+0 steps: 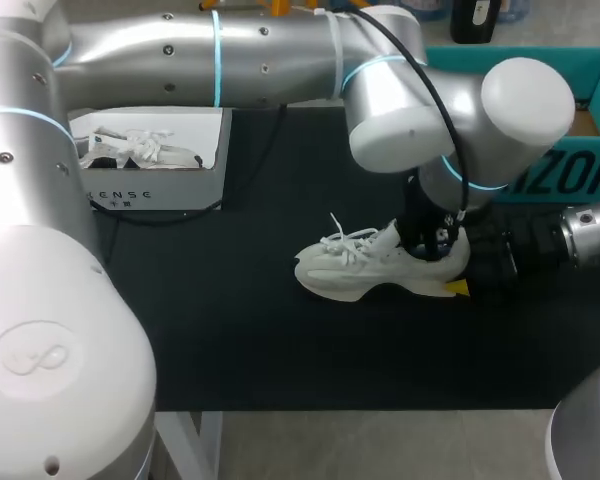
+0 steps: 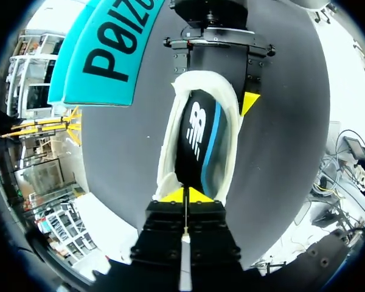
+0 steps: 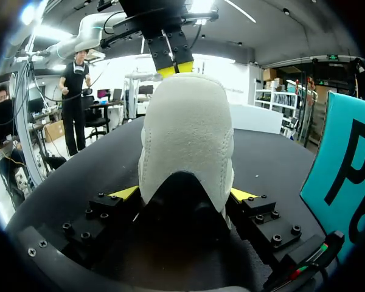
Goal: Take the shoe out of the shoebox, open the shoe tongue, remove and reinsert the insole, then place the shoe into the shoebox
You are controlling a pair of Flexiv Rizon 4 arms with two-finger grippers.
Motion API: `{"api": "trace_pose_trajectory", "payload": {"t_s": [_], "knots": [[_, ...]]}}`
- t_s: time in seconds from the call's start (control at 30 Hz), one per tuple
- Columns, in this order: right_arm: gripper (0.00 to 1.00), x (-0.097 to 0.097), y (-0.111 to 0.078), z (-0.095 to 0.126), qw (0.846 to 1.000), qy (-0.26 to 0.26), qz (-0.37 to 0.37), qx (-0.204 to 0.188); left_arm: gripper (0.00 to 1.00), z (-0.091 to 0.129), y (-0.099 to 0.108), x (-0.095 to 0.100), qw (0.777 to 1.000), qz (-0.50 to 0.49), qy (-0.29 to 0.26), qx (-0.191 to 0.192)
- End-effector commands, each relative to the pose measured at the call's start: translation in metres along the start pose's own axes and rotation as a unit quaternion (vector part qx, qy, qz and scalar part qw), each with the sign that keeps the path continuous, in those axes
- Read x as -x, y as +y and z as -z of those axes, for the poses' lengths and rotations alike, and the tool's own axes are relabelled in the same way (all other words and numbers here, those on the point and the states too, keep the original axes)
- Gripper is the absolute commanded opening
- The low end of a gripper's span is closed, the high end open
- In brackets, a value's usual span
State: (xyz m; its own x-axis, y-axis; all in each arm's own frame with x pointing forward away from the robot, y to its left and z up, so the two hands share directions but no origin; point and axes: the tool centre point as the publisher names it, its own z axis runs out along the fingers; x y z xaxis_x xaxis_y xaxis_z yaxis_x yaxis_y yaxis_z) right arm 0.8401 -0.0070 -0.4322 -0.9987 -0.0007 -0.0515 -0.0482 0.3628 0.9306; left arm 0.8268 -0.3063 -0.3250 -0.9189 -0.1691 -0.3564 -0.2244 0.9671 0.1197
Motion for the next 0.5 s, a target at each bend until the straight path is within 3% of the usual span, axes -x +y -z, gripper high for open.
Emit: {"api": "trace_pose_trajectory", "payload": {"t_s": [0.03,0.5], "knots": [[0.0,0.0,-0.001,-0.002,1.0,-0.001,0.0,-0.002,0.0,0.006,0.011,-0.001,1.0,-0.003,-0.001,-0.011],[0.0,0.0,-0.001,-0.002,1.0,-0.001,0.0,-0.002,0.0,-0.008,-0.024,-0.006,0.999,-0.022,0.028,-0.022]]}}
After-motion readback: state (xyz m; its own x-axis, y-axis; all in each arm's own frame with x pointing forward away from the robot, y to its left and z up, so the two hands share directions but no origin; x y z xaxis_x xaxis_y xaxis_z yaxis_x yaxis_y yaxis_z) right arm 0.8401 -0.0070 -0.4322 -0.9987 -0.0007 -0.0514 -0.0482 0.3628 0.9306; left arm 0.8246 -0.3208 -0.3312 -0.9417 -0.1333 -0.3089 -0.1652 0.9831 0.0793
